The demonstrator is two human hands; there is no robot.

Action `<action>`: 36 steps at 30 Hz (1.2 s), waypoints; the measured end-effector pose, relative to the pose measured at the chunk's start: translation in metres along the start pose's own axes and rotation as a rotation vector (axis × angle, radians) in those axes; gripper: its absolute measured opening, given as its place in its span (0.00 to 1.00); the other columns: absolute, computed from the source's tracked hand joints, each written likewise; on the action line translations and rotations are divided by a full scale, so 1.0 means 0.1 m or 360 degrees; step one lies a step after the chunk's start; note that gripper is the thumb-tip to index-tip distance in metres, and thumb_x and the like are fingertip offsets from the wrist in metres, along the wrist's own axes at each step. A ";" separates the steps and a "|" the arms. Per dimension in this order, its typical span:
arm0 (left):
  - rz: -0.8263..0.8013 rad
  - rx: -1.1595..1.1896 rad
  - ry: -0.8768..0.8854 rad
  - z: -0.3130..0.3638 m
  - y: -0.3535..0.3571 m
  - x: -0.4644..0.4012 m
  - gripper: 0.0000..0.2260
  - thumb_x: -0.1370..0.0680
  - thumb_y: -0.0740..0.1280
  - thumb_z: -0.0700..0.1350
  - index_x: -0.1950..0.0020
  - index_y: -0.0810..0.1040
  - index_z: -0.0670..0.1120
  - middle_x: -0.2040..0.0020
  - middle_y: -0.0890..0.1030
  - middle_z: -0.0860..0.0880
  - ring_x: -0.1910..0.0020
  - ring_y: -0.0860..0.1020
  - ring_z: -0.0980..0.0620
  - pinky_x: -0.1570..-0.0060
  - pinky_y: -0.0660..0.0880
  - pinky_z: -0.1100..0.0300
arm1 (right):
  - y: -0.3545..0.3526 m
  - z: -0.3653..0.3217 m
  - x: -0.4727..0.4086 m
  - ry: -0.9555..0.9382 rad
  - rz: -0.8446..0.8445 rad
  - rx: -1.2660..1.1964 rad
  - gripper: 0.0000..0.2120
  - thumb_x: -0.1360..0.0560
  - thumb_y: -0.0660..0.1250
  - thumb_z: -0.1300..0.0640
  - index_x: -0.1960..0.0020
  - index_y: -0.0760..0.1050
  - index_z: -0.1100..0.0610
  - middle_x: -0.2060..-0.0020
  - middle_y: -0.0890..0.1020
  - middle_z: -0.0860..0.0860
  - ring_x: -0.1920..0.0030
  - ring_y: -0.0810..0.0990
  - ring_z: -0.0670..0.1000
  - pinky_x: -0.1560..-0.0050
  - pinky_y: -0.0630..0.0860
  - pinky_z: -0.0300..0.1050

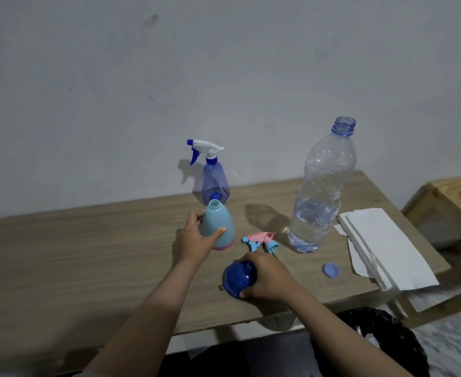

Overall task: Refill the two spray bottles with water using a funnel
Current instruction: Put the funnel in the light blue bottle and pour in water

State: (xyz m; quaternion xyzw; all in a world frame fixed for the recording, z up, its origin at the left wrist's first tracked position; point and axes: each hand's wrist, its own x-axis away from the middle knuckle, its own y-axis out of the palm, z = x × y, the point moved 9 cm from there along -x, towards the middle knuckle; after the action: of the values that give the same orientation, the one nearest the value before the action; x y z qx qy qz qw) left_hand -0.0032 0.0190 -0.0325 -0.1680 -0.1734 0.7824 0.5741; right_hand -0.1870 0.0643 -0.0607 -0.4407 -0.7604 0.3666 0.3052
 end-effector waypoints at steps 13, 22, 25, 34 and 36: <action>0.0043 0.0004 0.0014 0.06 -0.02 0.02 0.25 0.36 0.80 0.49 0.45 0.72 0.49 0.48 0.78 0.54 0.48 0.77 0.56 0.57 0.69 0.65 | -0.86 -0.18 0.12 -0.0186 0.0555 -0.0926 0.30 0.35 0.77 0.46 0.36 0.69 0.38 0.45 0.78 0.44 0.48 0.79 0.44 0.51 0.78 0.37; 0.0021 -0.0038 -0.0053 0.05 -0.03 0.03 0.24 0.37 0.80 0.50 0.47 0.72 0.53 0.49 0.80 0.55 0.50 0.78 0.56 0.62 0.69 0.74 | -1.18 -0.24 -0.22 -0.0054 0.0783 -0.1559 0.23 0.32 0.75 0.64 0.44 0.66 0.56 0.54 0.79 0.54 0.63 0.80 0.37 0.61 0.76 0.33; 0.0018 -0.0055 -0.0029 0.11 -0.05 0.05 0.24 0.36 0.79 0.52 0.45 0.72 0.53 0.47 0.78 0.57 0.48 0.76 0.59 0.62 0.67 0.74 | -1.30 -0.38 -0.37 -0.0103 0.0792 -0.1691 0.22 0.30 0.74 0.63 0.43 0.66 0.56 0.54 0.78 0.53 0.62 0.80 0.40 0.58 0.78 0.37; 0.0004 -0.0059 -0.0042 0.17 -0.07 0.07 0.22 0.34 0.79 0.46 0.49 0.69 0.49 0.50 0.77 0.54 0.52 0.73 0.60 0.65 0.66 0.80 | -1.27 -0.56 -0.71 -0.0100 0.0742 -0.1753 0.23 0.31 0.75 0.58 0.40 0.71 0.55 0.43 0.77 0.53 0.45 0.79 0.60 0.46 0.78 0.56; -0.0002 -0.0066 -0.0053 0.19 -0.07 0.08 0.23 0.34 0.79 0.47 0.48 0.69 0.49 0.49 0.76 0.55 0.50 0.73 0.59 0.64 0.66 0.81 | -1.23 -0.56 -0.76 -0.0084 0.0719 -0.1786 0.26 0.35 0.78 0.54 0.41 0.71 0.54 0.43 0.76 0.54 0.44 0.79 0.59 0.46 0.79 0.55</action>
State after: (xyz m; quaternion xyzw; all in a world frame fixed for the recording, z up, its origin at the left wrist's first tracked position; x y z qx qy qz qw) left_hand -0.0081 0.0277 -0.0131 -0.1668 -0.1992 0.7810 0.5679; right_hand -0.1657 -0.0293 0.0609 -0.6757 -0.7326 -0.0239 -0.0784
